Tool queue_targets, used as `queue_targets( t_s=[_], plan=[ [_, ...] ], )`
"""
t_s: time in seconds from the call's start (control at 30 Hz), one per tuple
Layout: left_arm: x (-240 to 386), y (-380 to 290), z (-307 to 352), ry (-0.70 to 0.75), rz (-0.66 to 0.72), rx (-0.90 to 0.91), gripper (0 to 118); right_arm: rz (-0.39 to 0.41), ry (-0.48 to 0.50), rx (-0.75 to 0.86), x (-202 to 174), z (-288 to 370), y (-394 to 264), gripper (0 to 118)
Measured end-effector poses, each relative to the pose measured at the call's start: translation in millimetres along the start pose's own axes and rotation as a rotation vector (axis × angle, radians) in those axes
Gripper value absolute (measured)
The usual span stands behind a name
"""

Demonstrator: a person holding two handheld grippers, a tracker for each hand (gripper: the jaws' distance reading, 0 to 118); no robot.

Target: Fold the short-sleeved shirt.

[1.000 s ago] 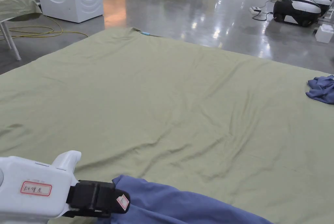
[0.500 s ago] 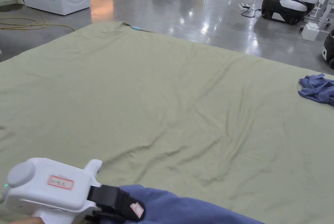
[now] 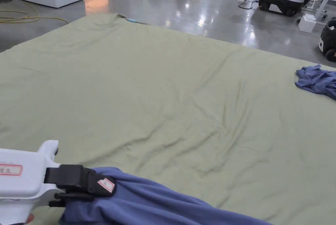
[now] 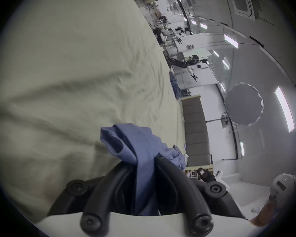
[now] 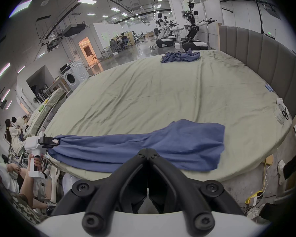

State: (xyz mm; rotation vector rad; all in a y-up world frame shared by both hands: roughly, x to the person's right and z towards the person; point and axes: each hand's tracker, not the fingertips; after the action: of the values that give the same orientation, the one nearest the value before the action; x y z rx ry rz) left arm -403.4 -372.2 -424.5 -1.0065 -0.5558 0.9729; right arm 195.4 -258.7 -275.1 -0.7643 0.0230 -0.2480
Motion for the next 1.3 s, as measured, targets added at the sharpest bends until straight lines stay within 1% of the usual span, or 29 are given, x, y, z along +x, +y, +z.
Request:
queue_targets(
  t_s=[0.03,0.17,0.23,0.3,0.37,0.5,0.63,0.67,0.73,0.8,0.87,0.9,0.93,0.97,1.0,1.03,1.07,1.17,1.2,1.23,1.27,1.3],
  plan=[
    [-1,3,10,0.024,0.019,0.02,11,0.0,0.002,-0.003,0,0,-2,3],
    [3,12,40,0.145,-0.015,0.082,11,-0.008,0.013,-0.011,3,-1,-7,3],
    [18,8,50,0.21,-0.013,0.121,11,-0.016,0.018,-0.01,5,0,-8,3],
    [37,2,46,0.266,-0.035,0.116,11,-0.021,0.019,-0.004,7,2,-9,3],
    [55,-4,30,0.236,-0.052,0.082,11,-0.027,0.024,0.004,9,4,-10,3],
    [96,-17,-29,0.119,-0.137,-0.042,11,-0.047,0.054,0.015,16,6,-13,3],
    [126,-29,-109,0.113,-0.218,-0.121,11,-0.064,0.066,0.021,24,9,-20,3],
    [129,-31,-127,0.094,-0.222,-0.151,11,-0.076,0.068,0.021,27,10,-22,3],
    [131,-39,-163,0.054,-0.186,-0.207,11,-0.1,0.07,0.016,32,13,-27,3],
    [131,-47,-194,0.059,-0.192,-0.272,13,-0.115,0.064,0.016,38,16,-31,3],
    [129,-56,-219,0.133,-0.255,-0.313,28,-0.13,0.049,0.016,43,16,-34,3],
    [129,-62,-228,0.174,-0.29,-0.322,34,-0.142,0.04,0.017,46,17,-35,3],
    [129,-69,-233,0.18,-0.306,-0.33,40,-0.157,0.033,0.018,49,16,-37,3],
    [130,-73,-234,0.152,-0.298,-0.341,62,-0.168,0.031,0.019,51,16,-38,3],
    [136,-79,-230,0.085,-0.283,-0.363,82,-0.179,0.029,0.018,53,15,-38,3],
    [140,-81,-223,0.021,-0.265,-0.356,84,-0.186,0.028,0.017,54,14,-39,3],
    [143,-81,-216,-0.013,-0.258,-0.351,84,-0.19,0.031,0.015,55,13,-39,3],
    [144,-72,-178,-0.089,-0.229,-0.26,81,-0.183,0.049,0.004,53,9,-39,3],
    [142,-68,-165,-0.084,-0.22,-0.217,73,-0.174,0.057,0.0,52,8,-39,3],
    [138,-63,-154,-0.032,-0.217,-0.187,57,-0.167,0.064,-0.004,50,6,-38,3],
    [135,-60,-148,0.035,-0.215,-0.172,25,-0.163,0.069,-0.005,50,6,-38,3],
    [131,-59,-145,0.105,-0.221,-0.145,8,-0.159,0.078,-0.009,50,5,-38,3]
  ],
)
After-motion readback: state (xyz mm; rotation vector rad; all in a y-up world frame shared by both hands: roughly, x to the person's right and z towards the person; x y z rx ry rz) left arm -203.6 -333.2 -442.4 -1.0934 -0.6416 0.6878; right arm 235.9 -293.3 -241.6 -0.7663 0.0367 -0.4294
